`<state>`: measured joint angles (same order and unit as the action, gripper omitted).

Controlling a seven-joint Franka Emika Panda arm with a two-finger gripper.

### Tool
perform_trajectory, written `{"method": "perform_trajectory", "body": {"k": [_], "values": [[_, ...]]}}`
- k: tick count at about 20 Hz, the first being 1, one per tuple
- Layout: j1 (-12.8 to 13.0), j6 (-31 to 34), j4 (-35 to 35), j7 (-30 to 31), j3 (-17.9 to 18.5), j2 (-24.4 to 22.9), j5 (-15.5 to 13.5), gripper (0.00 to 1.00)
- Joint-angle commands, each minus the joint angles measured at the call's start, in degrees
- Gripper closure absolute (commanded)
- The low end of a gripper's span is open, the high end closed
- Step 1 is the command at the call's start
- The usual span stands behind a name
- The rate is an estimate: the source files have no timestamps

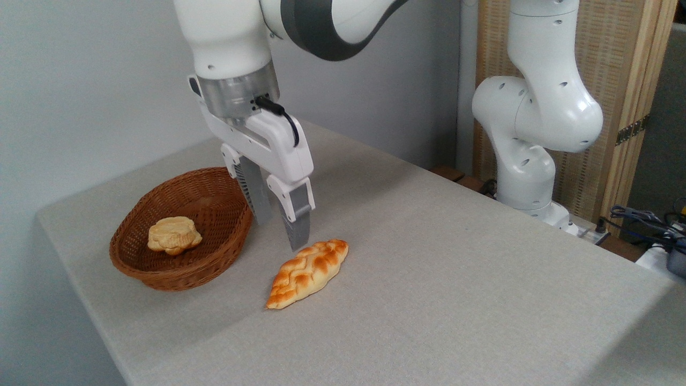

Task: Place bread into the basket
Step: 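Lower the open gripper toward the braided golden pastry, then close the gripper on the braided pastry's middle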

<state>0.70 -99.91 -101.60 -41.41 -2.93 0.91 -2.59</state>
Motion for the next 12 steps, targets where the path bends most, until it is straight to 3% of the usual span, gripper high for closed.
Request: {"method": "perform_trajectory", "body": {"k": [1,5,12], "values": [[-0.62,-0.54,-4.30,-1.13,-0.32,-0.64,0.22,0.00],[-0.62,-3.79,-8.26,-1.13,-0.23,-0.56,0.57,0.00],[-0.62,-5.56,-8.70,-0.51,-0.67,0.94,-0.83,0.00]]}}
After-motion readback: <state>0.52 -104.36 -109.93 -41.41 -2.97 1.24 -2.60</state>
